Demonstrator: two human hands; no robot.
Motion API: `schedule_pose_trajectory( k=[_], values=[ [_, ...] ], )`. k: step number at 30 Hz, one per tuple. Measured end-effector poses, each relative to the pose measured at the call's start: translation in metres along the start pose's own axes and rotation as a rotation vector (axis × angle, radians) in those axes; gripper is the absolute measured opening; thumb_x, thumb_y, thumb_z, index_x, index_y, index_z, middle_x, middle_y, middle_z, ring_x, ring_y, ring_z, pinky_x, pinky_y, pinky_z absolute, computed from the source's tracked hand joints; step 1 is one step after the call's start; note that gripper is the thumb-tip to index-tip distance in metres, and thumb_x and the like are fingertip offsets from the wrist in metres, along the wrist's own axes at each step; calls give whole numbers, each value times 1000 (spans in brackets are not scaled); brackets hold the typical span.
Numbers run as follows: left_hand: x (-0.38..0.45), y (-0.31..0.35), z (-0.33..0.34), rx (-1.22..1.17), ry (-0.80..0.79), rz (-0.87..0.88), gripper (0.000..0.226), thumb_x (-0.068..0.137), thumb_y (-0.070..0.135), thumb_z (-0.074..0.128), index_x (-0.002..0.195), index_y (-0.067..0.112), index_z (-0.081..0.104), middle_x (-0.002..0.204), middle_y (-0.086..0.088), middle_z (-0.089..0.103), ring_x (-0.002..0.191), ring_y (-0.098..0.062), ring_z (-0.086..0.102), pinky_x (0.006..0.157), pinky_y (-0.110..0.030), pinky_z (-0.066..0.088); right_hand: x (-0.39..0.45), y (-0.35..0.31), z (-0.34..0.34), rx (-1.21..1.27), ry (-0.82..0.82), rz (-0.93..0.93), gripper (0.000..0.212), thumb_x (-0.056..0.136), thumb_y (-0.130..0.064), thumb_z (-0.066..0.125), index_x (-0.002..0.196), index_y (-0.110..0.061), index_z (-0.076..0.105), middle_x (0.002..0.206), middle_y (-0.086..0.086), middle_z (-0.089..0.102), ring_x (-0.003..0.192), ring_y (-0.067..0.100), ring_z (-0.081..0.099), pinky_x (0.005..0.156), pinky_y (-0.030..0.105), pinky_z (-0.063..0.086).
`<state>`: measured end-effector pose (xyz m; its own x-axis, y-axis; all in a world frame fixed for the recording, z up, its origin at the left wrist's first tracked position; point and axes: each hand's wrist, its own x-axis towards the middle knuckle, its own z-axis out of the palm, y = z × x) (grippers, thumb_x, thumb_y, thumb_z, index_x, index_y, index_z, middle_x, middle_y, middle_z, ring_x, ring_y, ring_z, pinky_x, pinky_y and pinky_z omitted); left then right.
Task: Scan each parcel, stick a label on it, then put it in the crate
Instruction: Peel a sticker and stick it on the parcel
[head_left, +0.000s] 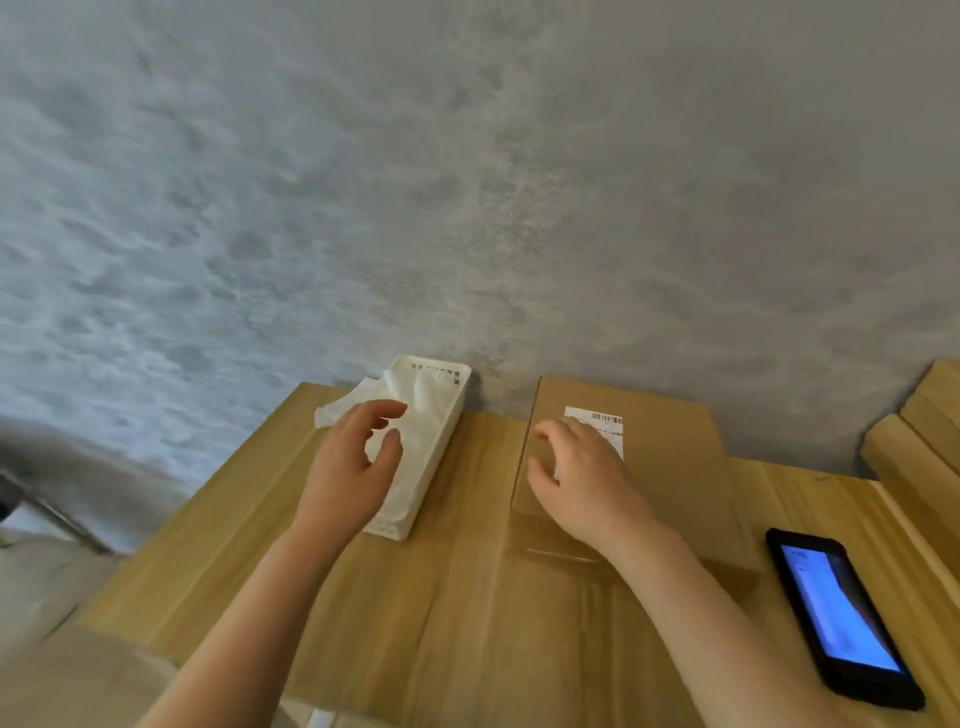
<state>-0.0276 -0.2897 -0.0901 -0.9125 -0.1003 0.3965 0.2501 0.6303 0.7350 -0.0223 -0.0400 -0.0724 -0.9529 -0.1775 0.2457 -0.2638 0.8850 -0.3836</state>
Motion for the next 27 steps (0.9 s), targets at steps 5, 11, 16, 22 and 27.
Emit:
schedule_pose_trajectory(
  k=[5,11,16,22,27],
  values=[
    [59,-58,-28,78,-33,-145,21,97,19,52,111,29,64,112,13,64,103,-9,59,82,-27,45,35,-15,27,-50,-110,-68,39,101,-36,45,135,-18,49,135,-3,51,125,17,45,106,32,38],
    [118,-143,-18,302,-182,-360,32,98,25,56,128,12,58,124,-5,65,104,-21,59,84,-33,45,39,-12,52,-79,-109,-71,31,100,-32,44,125,-19,56,125,-7,55,121,14,46,108,28,33],
    [138,-174,2,401,-256,-450,55,94,43,58,138,11,49,128,-10,60,108,-27,58,82,-34,44,38,-7,53,-20,-75,-74,27,99,-31,48,122,-23,58,122,-12,55,119,8,46,106,23,31],
    [151,-187,12,472,-209,-488,45,93,46,56,126,15,56,119,-7,61,109,-28,57,83,-39,51,40,-6,55,-11,-70,-80,25,99,-32,48,120,-23,59,120,-13,54,116,4,45,105,22,32],
    [151,-189,14,467,-144,-484,17,95,34,56,104,19,56,90,-1,63,81,-21,60,64,-34,49,40,-6,55,2,-59,-76,24,99,-32,49,118,-24,59,118,-14,54,115,4,44,104,21,31]
  ],
)
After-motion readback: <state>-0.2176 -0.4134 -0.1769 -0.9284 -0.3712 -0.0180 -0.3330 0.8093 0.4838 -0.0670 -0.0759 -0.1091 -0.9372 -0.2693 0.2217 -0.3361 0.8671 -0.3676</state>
